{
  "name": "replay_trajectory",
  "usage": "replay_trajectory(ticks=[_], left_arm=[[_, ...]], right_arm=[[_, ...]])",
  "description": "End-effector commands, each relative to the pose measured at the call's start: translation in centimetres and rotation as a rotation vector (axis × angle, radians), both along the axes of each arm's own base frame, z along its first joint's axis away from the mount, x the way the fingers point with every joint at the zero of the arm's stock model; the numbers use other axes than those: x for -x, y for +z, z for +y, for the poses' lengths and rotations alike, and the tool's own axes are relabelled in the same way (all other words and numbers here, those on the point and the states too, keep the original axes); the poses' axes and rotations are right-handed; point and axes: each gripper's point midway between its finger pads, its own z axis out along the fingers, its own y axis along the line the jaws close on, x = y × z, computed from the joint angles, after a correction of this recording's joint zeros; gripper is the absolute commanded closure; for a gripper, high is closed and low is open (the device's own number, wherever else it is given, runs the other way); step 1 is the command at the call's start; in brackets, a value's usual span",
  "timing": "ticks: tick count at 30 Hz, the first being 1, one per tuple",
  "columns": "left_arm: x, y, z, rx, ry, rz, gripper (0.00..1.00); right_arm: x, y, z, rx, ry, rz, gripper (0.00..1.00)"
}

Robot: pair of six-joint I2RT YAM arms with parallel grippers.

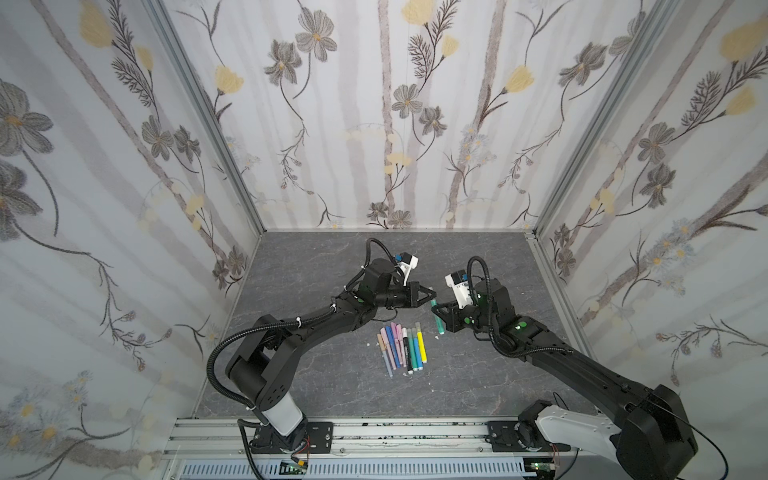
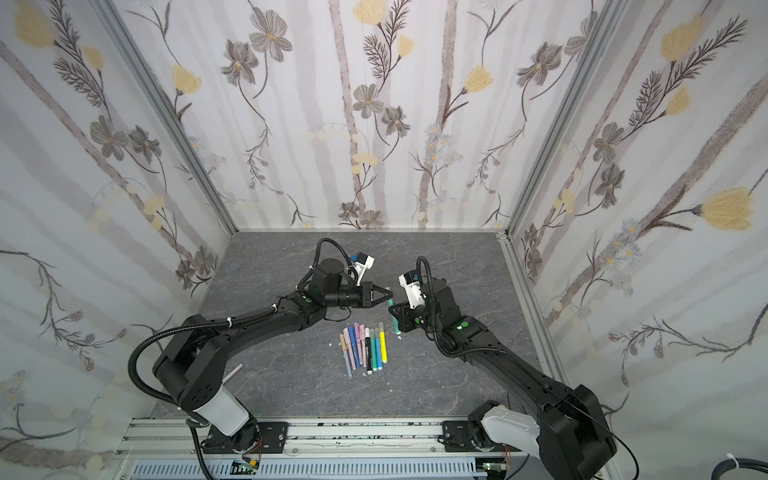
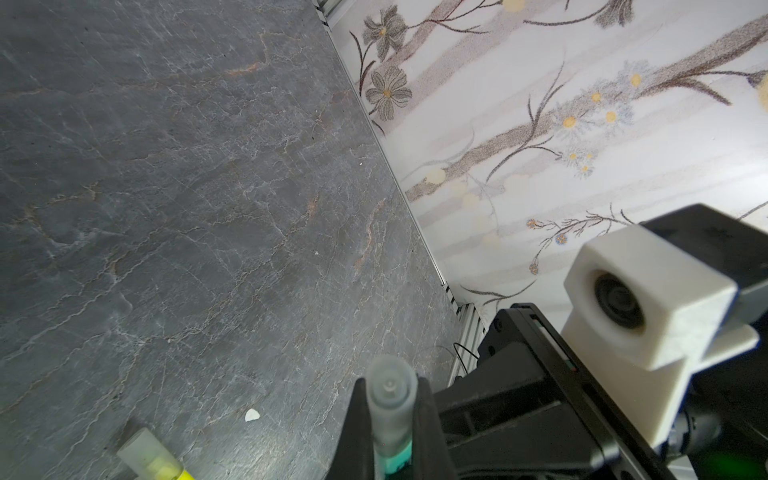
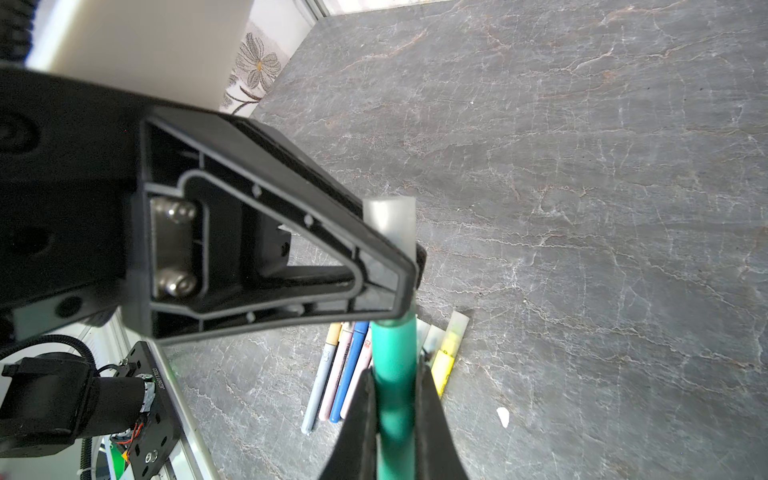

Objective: Open the pen caps
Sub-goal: 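Lift the green marker toward the left gripper while the left gripper grasps its cap, then pull the cap off with the left gripper, drawing it away from the right gripper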

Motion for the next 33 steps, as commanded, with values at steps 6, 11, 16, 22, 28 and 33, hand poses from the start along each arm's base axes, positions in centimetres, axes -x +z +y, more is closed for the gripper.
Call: replay_trajectory(ticks=[6,11,16,22,28,33], left_arm=[[0.1,0.5,-0.1,0.012,-0.014,-0.010,1.00],[0.0,0.6,-0.1,0.002,-0.017,-0.011,1.00],[0.0,0.7,-0.2,0.011,-0.019,-0.008,1.00],[-0.2,0.6,-0.1,0.008,-0.009,-0.010,1.00],[-2.9,-0.1,1.4,-0.039,0.115,-0.013,1.00],[-6.8,-0.5,3.3,-0.061,0.240,-0.005,1.00]], right_arm=[[0.0,0.4,0.5,-0.023,0.022,-0.019,0.67],[-0.4,0.1,0.8,-0.025,0.027,-0.016,0.68],[-0.7,-0.7,1.2,-0.014,0.040,0.003,0.75],[-1.3,0.1,1.9,-0.017,0.060,-0.013,0.95],[-0.7,-1.0,1.6,0.005,0.070,0.012,1.00],[1.1,-2.9,0.6,0.026,0.071,0.048,1.00]])
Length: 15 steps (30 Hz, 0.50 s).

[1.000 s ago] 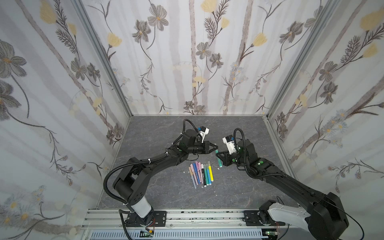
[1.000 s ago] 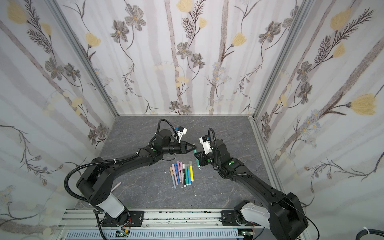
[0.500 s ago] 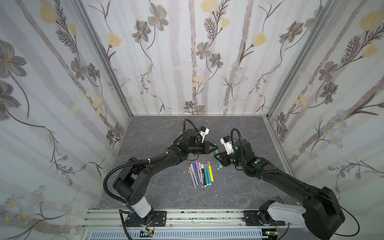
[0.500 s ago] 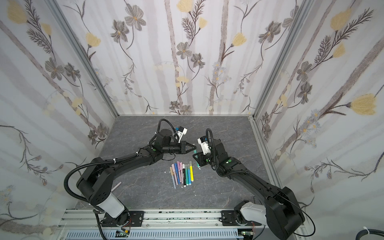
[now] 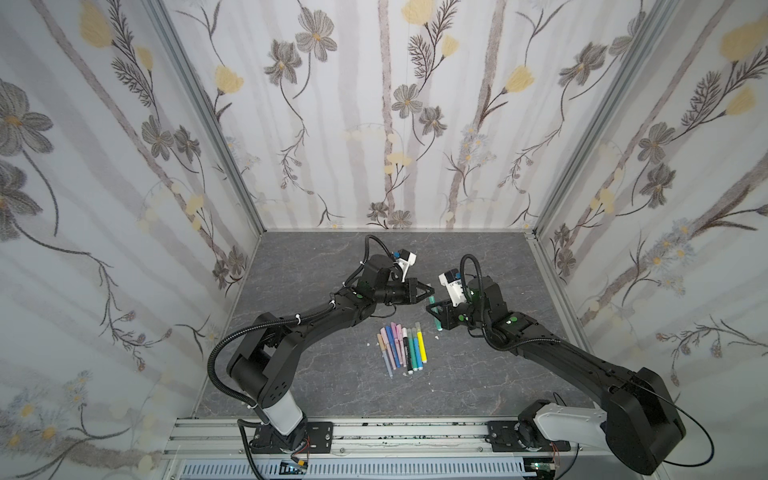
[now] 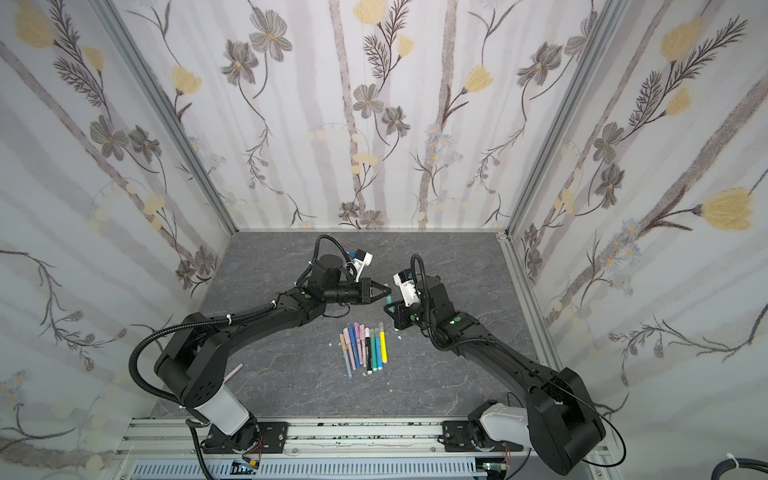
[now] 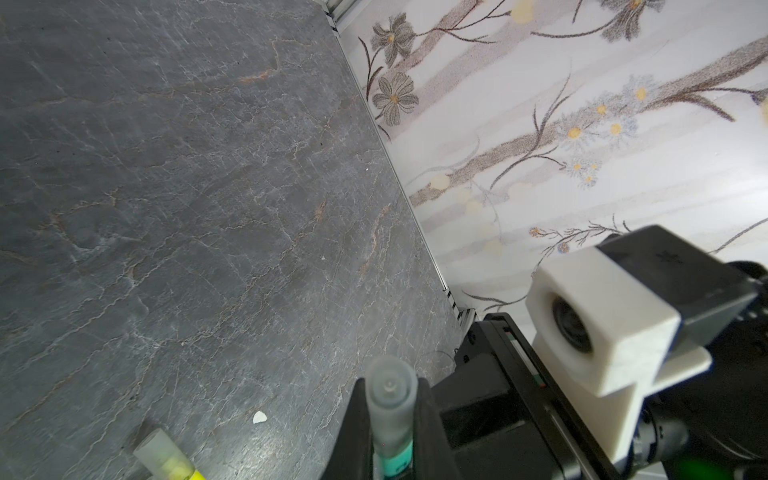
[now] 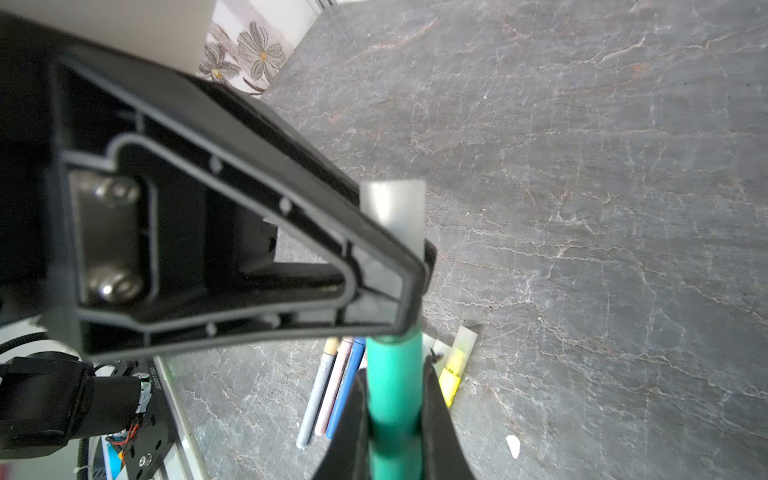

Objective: Open the pen caps
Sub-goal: 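Pull the cap off with the left gripper, drawing it away from the right gripper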

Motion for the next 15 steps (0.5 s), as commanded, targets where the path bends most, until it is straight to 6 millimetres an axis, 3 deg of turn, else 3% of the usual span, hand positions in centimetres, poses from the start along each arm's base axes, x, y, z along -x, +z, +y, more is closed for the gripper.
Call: replay_trajectory(ticks=[1,8,9,11,15], left_arm=[[-5.5,-0.3,2.5,-0.053,0.223,-0.039,1.00],[-8.5,-0.4,1.5,-0.096,0.230,-0.053,1.00],[-8.7,-0.9,1.5,-0.103,0.234,-0.046,1.00],[-9.5,0.0,1.3,-0.087,0.241,-0.063,1.00],[-10.4,-0.8,2.2,-0.107,0.266,-0.061,1.00]], right_arm=[[2.2,-1.9,-0.7,0.032,0.042,0.055,1.00],[4.7,-4.1,-2.2,0.066,0.039,0.099,1.00],[4.7,-4.3,-2.4,0.071,0.032,0.099,1.00],[5.0,-4.7,-2.8,0.082,0.022,0.107,1.00],[4.5,-5.5,-3.9,0.128,-0.038,0.111,1.00]])
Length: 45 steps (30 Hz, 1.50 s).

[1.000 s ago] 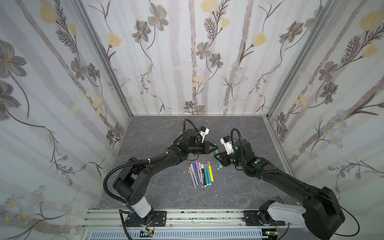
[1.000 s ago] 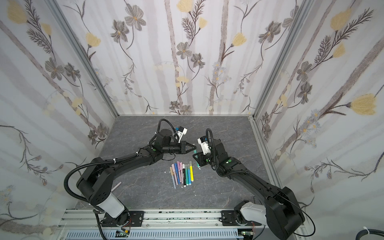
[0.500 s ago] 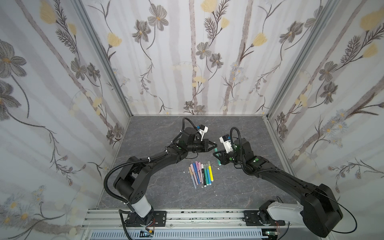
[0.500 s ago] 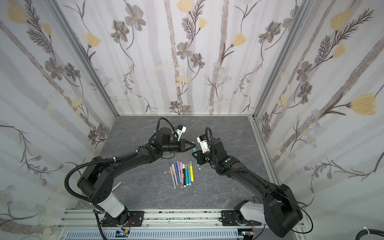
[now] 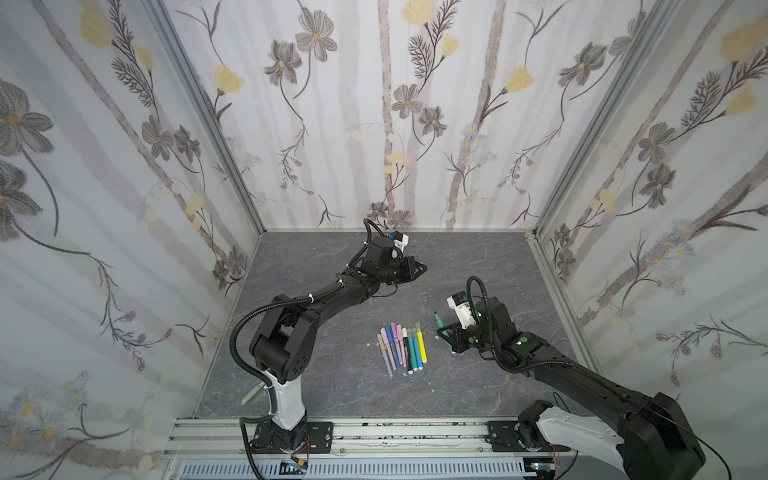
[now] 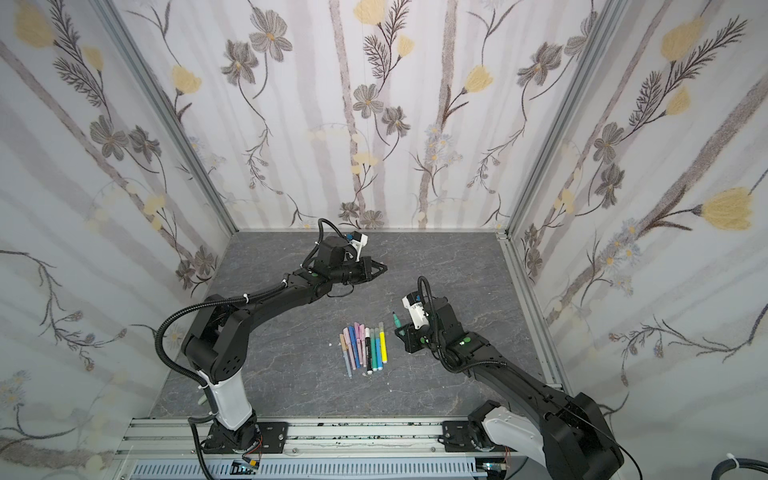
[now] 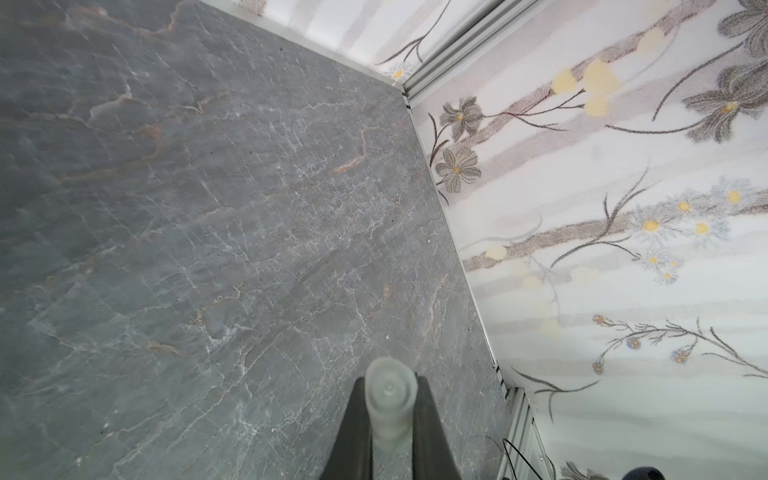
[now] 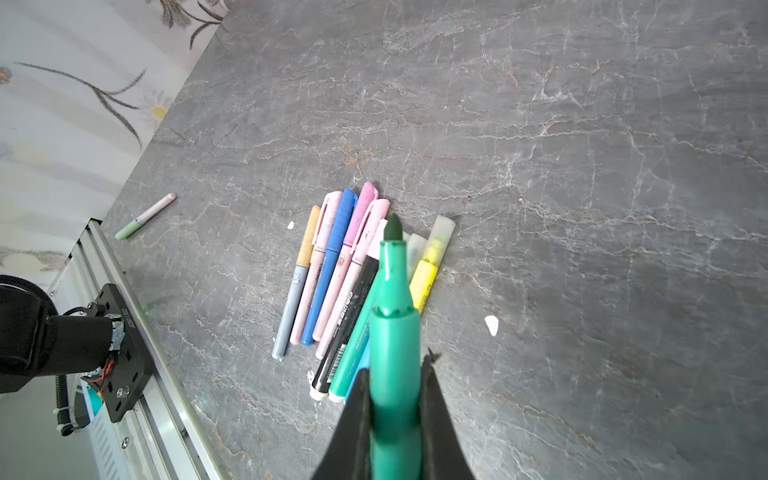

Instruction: Open the pen caps

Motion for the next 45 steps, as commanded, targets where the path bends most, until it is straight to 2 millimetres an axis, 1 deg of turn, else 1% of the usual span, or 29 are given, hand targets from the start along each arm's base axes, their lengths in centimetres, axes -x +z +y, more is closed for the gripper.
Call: replay_trajectory(ticks=[1,4,7,8,10,13,17,19,22,25,28,33,41,45], left_arm=[[-1.9,-0.5,1.6,-0.041,0.067,-0.026,1.00],[-3.4,-2.4,3.5,-0.121,0.113,0.010,1.00],[-4.6,-4.7,5.2,-0.275,0.149,0.055,1.00],[-4.9,-5.2,5.5,-0.314,0.156,0.064,1.00],[-5.3,-6.5,6.2,-0.400,0.168,0.088,1.00],[-5.8,-8.4,7.2,-0.473,0.184,0.138,1.00],[-6.4,-10.4,7.7,-0.503,0.200,0.208,1.00],[-6.9,-11.3,7.6,-0.500,0.198,0.243,1.00],[-7.7,-12.2,7.6,-0.527,0.208,0.279,1.00],[-8.3,-13.6,7.4,-0.564,0.193,0.327,1.00],[-8.7,-14.5,6.9,-0.582,0.171,0.360,1.00],[-8.5,-15.9,6.6,-0.595,0.145,0.403,1.00],[-7.7,-17.2,6.2,-0.581,0.110,0.447,1.00],[-7.4,-17.8,6.1,-0.580,0.096,0.462,1.00]], right_arm=[[-0.6,-1.1,-1.5,0.076,-0.067,-0.002,1.00],[-1.9,-2.5,-3.5,0.192,-0.168,0.009,1.00],[-2.9,-4.2,-5.8,0.318,-0.281,0.049,1.00],[-3.0,-4.6,-6.4,0.346,-0.305,0.058,1.00],[-3.3,-5.6,-7.3,0.391,-0.347,0.078,1.00],[-3.6,-6.6,-7.9,0.426,-0.379,0.102,1.00],[-4.0,-7.2,-8.3,0.461,-0.404,0.117,1.00],[-4.2,-7.5,-8.5,0.481,-0.413,0.121,0.98],[-4.4,-7.8,-8.7,0.507,-0.418,0.126,0.96],[-4.6,-8.0,-8.7,0.517,-0.420,0.128,0.94],[-4.8,-8.1,-8.6,0.518,-0.420,0.128,0.93],[-5.3,-8.2,-8.5,0.526,-0.427,0.124,0.92],[-6.2,-8.2,-8.0,0.532,-0.413,0.113,0.90],[-6.2,-8.7,-7.9,0.539,-0.409,0.119,0.88]])
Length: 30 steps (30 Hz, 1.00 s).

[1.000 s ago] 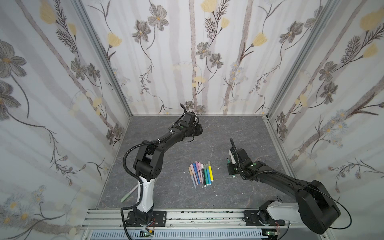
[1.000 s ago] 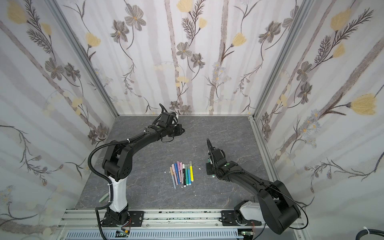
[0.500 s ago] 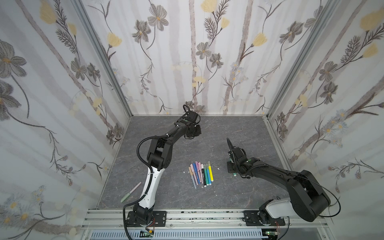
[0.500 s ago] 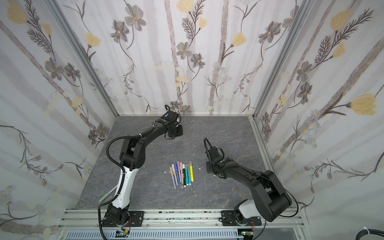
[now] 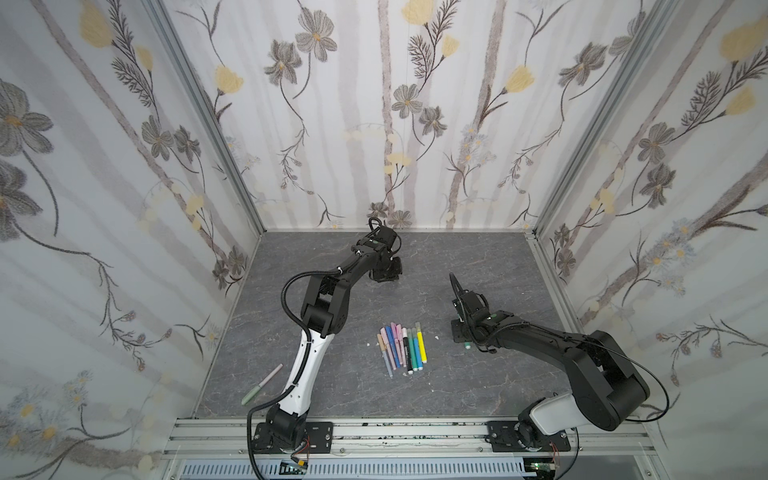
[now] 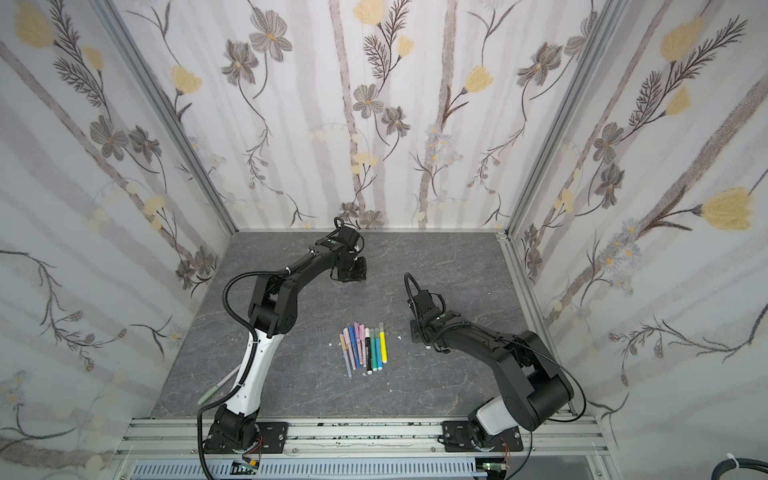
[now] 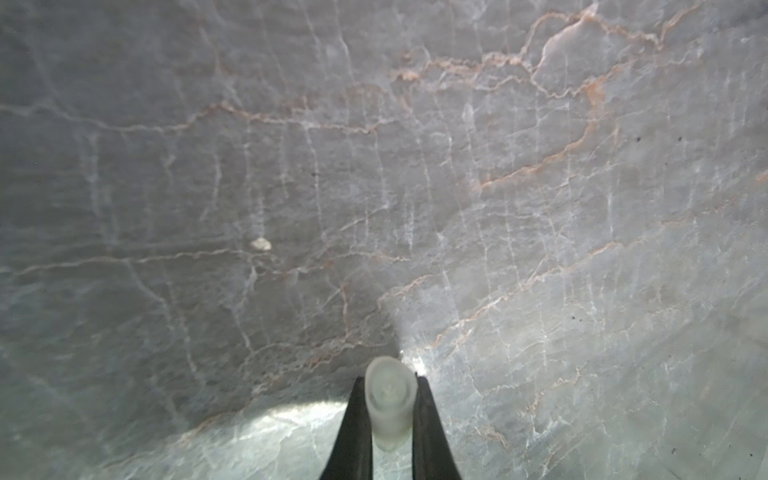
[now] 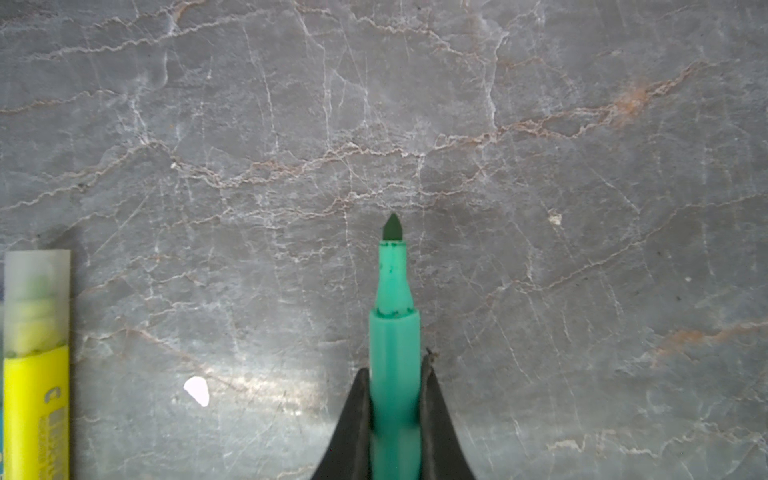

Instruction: Open the pen caps

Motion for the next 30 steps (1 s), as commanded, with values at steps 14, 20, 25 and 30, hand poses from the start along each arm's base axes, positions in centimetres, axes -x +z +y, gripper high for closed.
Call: replay_trajectory(ticks=[14,20,25,30], left_arm=[[0.4,-1.4,0.2,0.010,0.004,0.048,0.88],[0.4,-1.4,0.1,0.020,0.002,0.050,0.83],[0.3,-1.3,0.0,0.029,0.001,0.046,0.75],[0.2,-1.1,0.0,0.036,0.000,0.044,0.71]], right_arm=[[0.3,-1.1,-0.3,0.013,-0.006,0.009,0.76],[0.4,-1.2,-0.4,0.012,-0.013,0.013,0.70],[0.4,-0.8,-0.7,0.019,-0.018,0.003,0.67],[0.3,0.4,-1.0,0.023,-0.024,-0.023,0.64]])
